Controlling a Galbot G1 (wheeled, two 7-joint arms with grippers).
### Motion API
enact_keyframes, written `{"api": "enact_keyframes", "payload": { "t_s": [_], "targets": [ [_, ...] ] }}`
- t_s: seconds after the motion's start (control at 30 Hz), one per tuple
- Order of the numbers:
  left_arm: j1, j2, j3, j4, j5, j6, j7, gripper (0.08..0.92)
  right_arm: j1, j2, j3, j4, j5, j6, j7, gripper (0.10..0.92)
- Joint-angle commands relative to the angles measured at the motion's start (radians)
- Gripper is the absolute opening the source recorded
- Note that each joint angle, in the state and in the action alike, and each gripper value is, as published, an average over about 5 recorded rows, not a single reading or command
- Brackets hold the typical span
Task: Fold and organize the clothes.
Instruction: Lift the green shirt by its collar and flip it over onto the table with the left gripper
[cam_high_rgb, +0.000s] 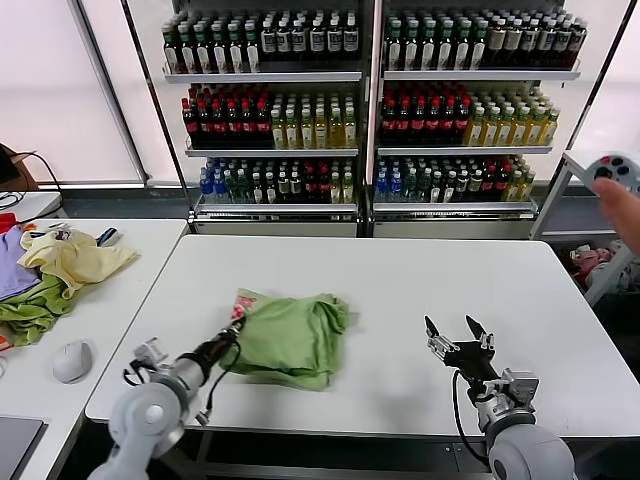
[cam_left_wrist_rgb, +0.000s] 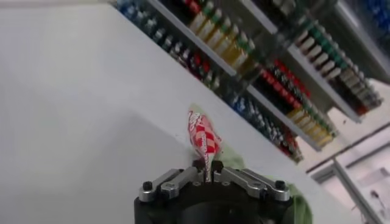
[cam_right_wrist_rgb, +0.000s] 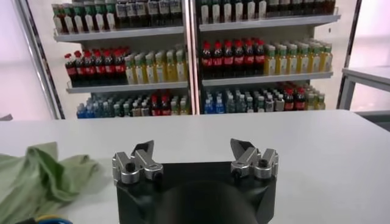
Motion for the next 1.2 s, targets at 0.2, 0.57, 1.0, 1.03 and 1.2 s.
{"api": "enact_keyframes", "payload": {
  "t_s": [0.2,0.57,1.0,1.03,1.2],
  "targets": [
    [-0.028,0.272,-0.333,-0.171,-0.191,0.021,-0.003,0.122,0.02,0.002,-0.008,-0.004,0.008,0.008,-0.004,0.823],
    [-0.201,-0.077,0.412,-0.043,0.488,-0.028,0.097,0.122,0.008,0.007,0.011,0.002,0.007,0.011,-0.005,0.823],
    [-0.405,-0.335,0.771,0.344,0.838,-0.064,0.13,0.124,0.013,-0.006,0.045,-0.004,0.027,0.014,-0.009,0.823],
    [-0.41,-0.345,0.775,0.356,0.851,-0.069,0.132,0.131,0.016,-0.006,0.045,-0.005,0.028,0.014,-0.009,0.823],
    [-0.394,-0.345,0.79,0.337,0.909,-0.145,0.152,0.241,0.037,-0.012,0.038,-0.015,0.036,0.012,-0.008,0.823]
  ]
}}
